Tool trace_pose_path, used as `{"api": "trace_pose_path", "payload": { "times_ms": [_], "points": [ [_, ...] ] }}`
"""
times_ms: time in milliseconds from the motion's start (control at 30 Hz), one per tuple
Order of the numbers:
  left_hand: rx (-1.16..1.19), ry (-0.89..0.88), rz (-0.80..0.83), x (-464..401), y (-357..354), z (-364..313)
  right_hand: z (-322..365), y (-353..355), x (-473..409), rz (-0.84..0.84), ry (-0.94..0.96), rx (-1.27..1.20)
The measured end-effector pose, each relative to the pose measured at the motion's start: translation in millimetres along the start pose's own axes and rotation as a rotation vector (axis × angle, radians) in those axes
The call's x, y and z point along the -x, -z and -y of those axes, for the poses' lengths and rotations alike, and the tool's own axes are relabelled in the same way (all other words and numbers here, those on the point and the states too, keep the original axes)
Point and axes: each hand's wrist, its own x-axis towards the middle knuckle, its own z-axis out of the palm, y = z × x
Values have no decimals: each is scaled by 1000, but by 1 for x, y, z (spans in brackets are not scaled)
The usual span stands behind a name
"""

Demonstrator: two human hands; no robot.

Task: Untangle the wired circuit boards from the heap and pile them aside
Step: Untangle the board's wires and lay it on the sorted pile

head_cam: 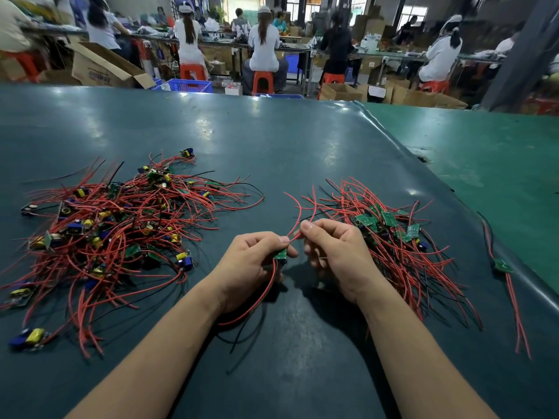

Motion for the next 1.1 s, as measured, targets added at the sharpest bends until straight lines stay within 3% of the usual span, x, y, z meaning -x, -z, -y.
{"api": "trace_pose_path", "payload": {
  "times_ms": [167,267,367,500,667,767,900,1100],
  "points": [
    [-6,-9,30,3,-2,0,0,1,-3,-64,-13,-101],
    [20,-2,73,3,-2,0,0,5,0,148,-181,-168],
    [35,14,135,3,-2,0,0,5,3,282,-209,-188],
    [-2,8,158,5,0,-2,-1,3,1,198,-165,-157],
    [-63,16,168,4,2,-2,-3,0,-2,-67,-15,-119],
    [-71,29,184,4,0,-3,0,1,-4,-122,25,-176],
    [-42,43,233,5,3,-5,5,2,-3,36,-106,-553],
    [137,125,459,8,5,-4,11,4,3,232,-63,-757]
  ]
}}
